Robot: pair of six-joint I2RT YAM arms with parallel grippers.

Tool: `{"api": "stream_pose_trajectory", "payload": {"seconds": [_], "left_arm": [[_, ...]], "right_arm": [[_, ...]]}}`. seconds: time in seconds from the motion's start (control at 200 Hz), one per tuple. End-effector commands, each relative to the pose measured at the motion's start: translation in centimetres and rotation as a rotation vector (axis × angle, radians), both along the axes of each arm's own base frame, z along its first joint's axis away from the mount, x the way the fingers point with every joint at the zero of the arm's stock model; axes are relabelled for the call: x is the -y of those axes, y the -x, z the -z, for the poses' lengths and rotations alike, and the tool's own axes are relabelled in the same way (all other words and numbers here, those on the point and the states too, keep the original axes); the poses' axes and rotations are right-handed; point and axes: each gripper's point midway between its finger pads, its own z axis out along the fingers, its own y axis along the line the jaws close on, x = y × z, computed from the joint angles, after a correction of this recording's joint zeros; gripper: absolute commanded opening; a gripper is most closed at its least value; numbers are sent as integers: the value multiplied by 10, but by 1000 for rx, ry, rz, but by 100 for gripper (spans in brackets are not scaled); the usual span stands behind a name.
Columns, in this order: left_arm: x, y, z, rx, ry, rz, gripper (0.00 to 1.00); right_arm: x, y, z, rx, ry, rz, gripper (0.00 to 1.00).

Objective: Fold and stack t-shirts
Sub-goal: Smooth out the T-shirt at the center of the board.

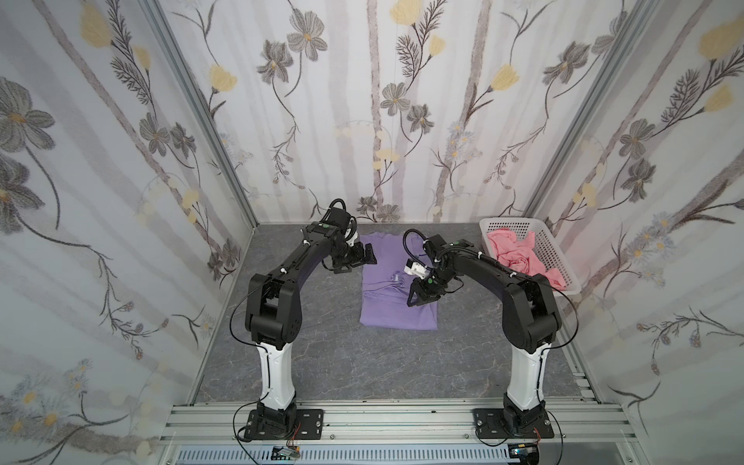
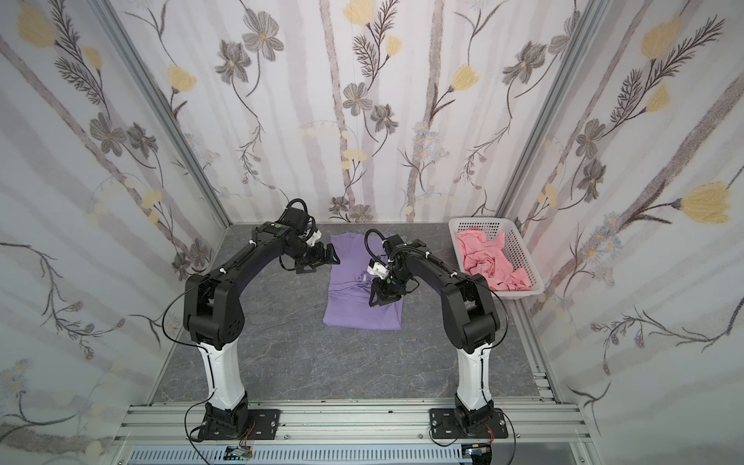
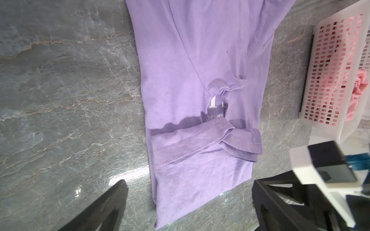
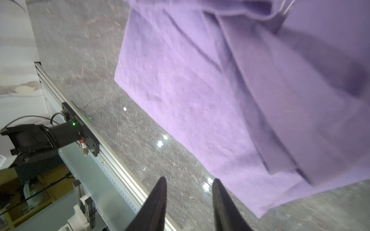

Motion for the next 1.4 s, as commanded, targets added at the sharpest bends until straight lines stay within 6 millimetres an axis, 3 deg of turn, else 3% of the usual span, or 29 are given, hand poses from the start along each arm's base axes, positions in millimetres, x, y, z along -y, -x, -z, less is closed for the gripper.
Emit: {"api": "stream_pose_trajectory", "payload": {"seconds": [0.0, 0.16, 0.35, 0.55, 0.874, 1.184, 1.294, 1.399], "left_arm": [[1, 4, 0, -9, 11, 18, 100], [0, 7, -4, -4, 10, 23, 100], [-2, 13, -8, 0, 6, 21, 100], [-5, 16, -13, 9, 0, 21, 100], [-7, 24, -8, -1, 1, 12, 100], [1, 40, -27, 5, 82, 48, 100], [4, 55, -24, -17, 100, 77, 100], [-4, 64, -12, -30, 63, 66, 100]], "right_arm": [[-3, 16, 11, -63, -1, -32, 38], [0, 11, 26, -68, 51, -35, 39], [14, -20, 47, -21, 192, 4, 39], [16, -55, 52, 38, 261, 33, 37], [15, -129, 22, 210, 254, 141, 36], [28, -205, 9, 305, 186, 301, 36], [20, -208, -16, 334, 109, 273, 38], [18, -182, -35, 299, 69, 215, 38]]}}
